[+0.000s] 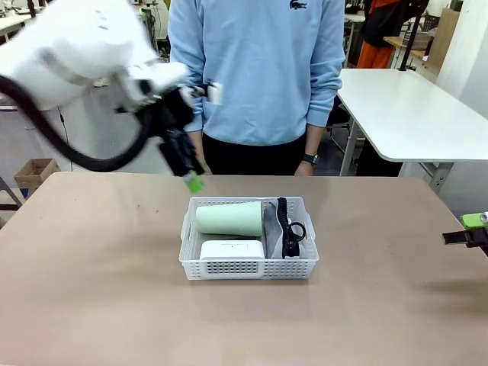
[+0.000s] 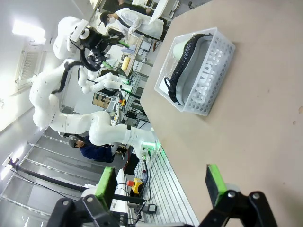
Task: Efficiently arrange items inside the basket to fit them all.
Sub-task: Pick up the Reusable plastic cup and place it inside the Organizing basket.
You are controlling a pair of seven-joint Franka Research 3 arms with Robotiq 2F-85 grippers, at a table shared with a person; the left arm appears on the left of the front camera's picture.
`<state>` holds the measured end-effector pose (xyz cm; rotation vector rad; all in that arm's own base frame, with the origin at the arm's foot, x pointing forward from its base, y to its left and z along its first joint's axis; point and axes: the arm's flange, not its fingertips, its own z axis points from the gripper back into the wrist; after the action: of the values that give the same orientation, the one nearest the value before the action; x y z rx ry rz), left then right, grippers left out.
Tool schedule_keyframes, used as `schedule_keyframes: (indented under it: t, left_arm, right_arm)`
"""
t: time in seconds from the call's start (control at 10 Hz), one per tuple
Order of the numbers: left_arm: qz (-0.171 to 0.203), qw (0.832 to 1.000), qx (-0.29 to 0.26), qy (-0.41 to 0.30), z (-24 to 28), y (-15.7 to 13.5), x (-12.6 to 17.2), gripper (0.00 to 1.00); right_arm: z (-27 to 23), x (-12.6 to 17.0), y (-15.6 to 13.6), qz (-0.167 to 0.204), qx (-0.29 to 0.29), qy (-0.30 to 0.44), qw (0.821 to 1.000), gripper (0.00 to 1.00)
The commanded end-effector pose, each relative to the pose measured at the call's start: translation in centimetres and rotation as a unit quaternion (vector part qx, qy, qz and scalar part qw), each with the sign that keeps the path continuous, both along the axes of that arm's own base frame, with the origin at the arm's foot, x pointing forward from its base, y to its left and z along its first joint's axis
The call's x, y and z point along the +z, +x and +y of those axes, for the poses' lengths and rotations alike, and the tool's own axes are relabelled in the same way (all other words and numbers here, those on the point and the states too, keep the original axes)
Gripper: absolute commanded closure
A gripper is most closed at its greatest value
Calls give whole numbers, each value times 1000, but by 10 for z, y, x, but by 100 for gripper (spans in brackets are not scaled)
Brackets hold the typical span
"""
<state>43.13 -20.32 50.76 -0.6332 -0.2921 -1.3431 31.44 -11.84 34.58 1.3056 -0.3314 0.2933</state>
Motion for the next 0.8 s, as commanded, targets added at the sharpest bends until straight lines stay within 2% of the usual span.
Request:
schedule_keyframes:
  t: [0.0, 0.1, 0.2, 0.3, 0.4, 0.5, 0.6, 0.7]
  left_arm:
    - [-8, 982, 136, -130, 97, -42, -11, 0]
    - [-9, 958, 218, -185, 140, -57, -21, 0]
    - [7, 931, 283, -231, 186, -70, -40, 0]
    - [33, 922, 275, -270, 220, -77, -62, 0]
    - [83, 924, 260, -268, 250, -72, -92, 0]
    - [139, 920, 232, -284, 260, -55, -122, 0]
    - [233, 915, 232, -234, 242, -20, -152, 0]
    - [98, 917, 279, -269, 259, -91, -101, 0]
  right_arm:
    - [-1, 0, -2, -12, 0, -6, 1000, 0]
    - [-1, 0, -2, -12, 0, -6, 1000, 0]
    - [-1, 0, -2, -12, 0, -6, 1000, 0]
    - [-1, 0, -2, -12, 0, -6, 1000, 0]
    - [-1, 0, -2, -12, 0, -6, 1000, 0]
    - [-1, 0, -2, -12, 0, -6, 1000, 0]
    - [-1, 0, -2, -12, 0, -6, 1000, 0]
    - [-1, 0, -2, -12, 0, -6, 1000, 0]
